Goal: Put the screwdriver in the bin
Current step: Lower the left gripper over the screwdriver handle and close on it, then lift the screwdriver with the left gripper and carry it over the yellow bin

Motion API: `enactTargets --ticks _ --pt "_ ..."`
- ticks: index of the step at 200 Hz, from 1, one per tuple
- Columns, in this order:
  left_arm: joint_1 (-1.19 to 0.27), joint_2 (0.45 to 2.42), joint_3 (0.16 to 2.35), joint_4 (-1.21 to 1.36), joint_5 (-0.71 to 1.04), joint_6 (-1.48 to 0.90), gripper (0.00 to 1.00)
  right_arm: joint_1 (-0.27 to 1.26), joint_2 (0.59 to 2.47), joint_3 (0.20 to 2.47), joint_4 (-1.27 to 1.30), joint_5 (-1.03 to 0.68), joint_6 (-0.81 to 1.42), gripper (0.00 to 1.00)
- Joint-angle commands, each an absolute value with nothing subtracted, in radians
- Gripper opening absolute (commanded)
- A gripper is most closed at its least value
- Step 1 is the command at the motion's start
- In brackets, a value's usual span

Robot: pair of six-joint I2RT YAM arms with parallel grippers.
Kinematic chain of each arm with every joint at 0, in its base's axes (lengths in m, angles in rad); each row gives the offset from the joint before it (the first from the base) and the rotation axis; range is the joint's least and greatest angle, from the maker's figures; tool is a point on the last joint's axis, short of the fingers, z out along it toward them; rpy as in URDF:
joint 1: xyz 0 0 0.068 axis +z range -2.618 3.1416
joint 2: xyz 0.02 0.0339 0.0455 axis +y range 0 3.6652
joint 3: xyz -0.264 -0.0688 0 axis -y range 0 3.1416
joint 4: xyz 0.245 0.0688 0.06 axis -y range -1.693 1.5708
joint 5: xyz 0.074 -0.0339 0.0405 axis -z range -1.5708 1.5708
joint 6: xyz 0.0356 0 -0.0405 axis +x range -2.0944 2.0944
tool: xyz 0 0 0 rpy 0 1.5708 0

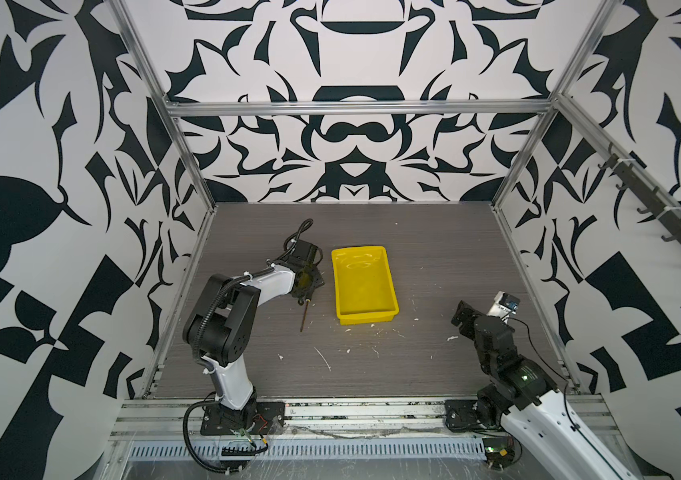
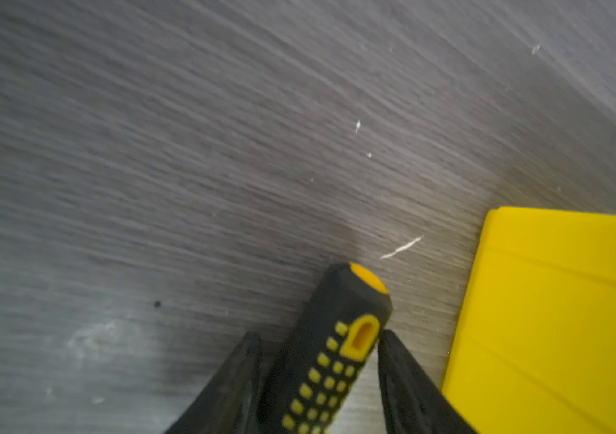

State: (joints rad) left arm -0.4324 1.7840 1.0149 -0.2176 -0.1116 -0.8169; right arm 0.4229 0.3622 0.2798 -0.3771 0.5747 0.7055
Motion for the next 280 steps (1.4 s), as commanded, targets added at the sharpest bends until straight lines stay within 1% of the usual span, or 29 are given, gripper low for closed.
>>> enactTargets --ticks 1,16,32,49,87,100,121,145,171,190,231,250,280 --pt "-0.434 1.830 1.008 -0.285 -0.141 -0.857 0.48 0.425 0.321 0.258 -0.386 0.625 0.718 0.96" --pt "-0.435 1.840 1.020 -0.318 -0.171 -0.860 0.41 0.426 0.317 0.258 -0.386 0.627 0.718 0.96" --pt "-0.435 1.840 1.025 -0.343 -0.196 -0.871 0.37 0.425 0.337 0.264 -0.388 0.622 0.719 0.95" --pt "-0.435 1.812 1.016 -0.368 -0.222 -0.885 0.29 0.425 0.375 0.271 -0.379 0.622 0.723 0.95" --pt "-0.433 1.694 0.946 -0.394 -0.287 -0.883 0.24 0.425 0.460 0.293 -0.365 0.614 0.724 0.94" --pt "-0.433 1.663 0.952 -0.422 -0.310 -0.873 0.18 0.424 0.476 0.297 -0.365 0.610 0.725 0.94" --pt "-0.434 1.613 0.970 -0.488 -0.356 -0.868 0.17 0.426 0.473 0.304 -0.387 0.609 0.732 0.93" --pt "-0.434 1.509 0.948 -0.540 -0.361 -0.853 0.17 0.425 0.432 0.292 -0.391 0.615 0.736 0.92" --pt "-0.434 1.380 0.921 -0.579 -0.368 -0.853 0.20 0.425 0.391 0.276 -0.390 0.620 0.734 0.91" --pt "-0.435 1.321 0.937 -0.577 -0.333 -0.850 0.21 0.426 0.389 0.273 -0.388 0.621 0.734 0.91" --pt "-0.447 1.282 0.956 -0.492 -0.172 -0.883 0.21 0.425 0.440 0.286 -0.382 0.606 0.733 0.89" --pt "-0.474 1.282 0.957 -0.436 -0.156 -0.907 0.19 0.425 0.459 0.292 -0.380 0.603 0.732 0.88" --pt "-0.515 1.321 1.021 -0.357 -0.135 -0.903 0.19 0.425 0.470 0.293 -0.366 0.597 0.726 0.88"
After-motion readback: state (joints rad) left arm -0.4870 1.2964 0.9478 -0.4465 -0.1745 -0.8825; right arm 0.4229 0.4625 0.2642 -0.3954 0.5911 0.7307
